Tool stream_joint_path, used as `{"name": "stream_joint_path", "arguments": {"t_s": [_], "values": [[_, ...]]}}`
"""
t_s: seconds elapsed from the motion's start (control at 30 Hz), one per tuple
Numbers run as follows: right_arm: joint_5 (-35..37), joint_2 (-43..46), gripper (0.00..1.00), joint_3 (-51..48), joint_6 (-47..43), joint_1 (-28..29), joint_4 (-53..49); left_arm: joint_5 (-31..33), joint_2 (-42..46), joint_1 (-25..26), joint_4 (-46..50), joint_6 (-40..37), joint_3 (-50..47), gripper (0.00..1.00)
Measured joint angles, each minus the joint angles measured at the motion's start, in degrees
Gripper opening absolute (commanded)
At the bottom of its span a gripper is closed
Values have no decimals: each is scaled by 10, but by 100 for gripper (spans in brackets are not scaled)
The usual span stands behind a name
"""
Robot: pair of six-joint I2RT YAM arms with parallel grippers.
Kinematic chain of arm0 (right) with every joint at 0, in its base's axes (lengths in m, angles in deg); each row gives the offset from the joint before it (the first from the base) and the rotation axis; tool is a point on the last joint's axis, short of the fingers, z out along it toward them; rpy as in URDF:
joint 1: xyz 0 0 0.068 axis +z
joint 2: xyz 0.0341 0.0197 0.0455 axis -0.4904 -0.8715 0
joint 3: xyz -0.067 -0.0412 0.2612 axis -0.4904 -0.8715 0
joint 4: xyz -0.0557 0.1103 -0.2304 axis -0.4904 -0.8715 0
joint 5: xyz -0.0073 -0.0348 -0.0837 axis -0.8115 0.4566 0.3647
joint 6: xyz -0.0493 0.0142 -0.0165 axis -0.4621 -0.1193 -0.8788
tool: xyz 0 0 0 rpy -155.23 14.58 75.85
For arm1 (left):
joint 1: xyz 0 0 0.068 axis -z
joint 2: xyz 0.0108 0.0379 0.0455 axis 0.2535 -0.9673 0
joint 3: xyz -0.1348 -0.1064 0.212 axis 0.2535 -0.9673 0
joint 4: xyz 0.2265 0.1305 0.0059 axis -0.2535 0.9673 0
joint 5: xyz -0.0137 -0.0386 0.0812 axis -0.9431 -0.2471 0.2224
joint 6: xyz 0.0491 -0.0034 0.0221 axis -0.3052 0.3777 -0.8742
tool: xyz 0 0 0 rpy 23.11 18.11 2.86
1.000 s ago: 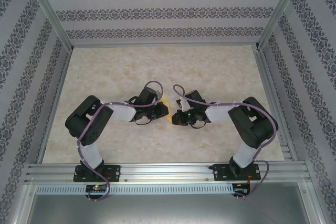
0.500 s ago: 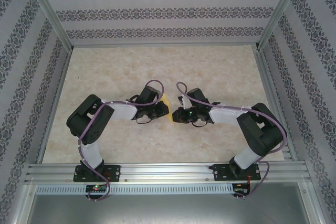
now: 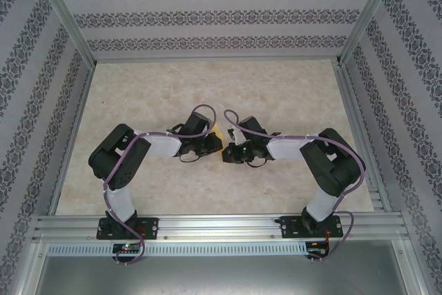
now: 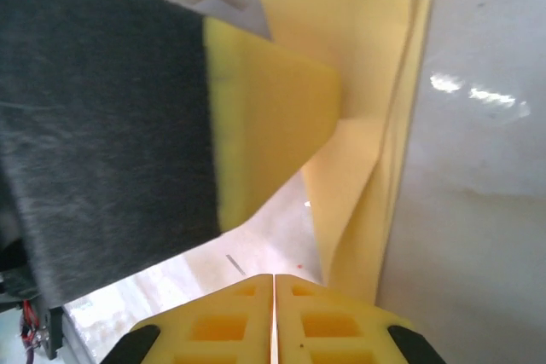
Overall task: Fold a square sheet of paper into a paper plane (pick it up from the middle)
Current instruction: Fold the wing for the fifth time at the center of the table.
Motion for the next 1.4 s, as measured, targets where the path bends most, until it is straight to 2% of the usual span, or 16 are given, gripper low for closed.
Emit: {"name": "stream_joint_path", "arguments": {"t_s": [0.5,0.77,1.03,1.4], "values": [[4,-6,9,-16,3,-16,14,2,-2,0,24,-4,15,15],[-7,-6,9,-26,9,-24,32,0,1,0,33,-30,26,18],[-15,-7,9,-28,27,-30,32,-13,49,0,-33,-38,-28,18],[-31,-12,9,-28,37,-38,35,-35,23,0,-69,-40,-47,17]]}}
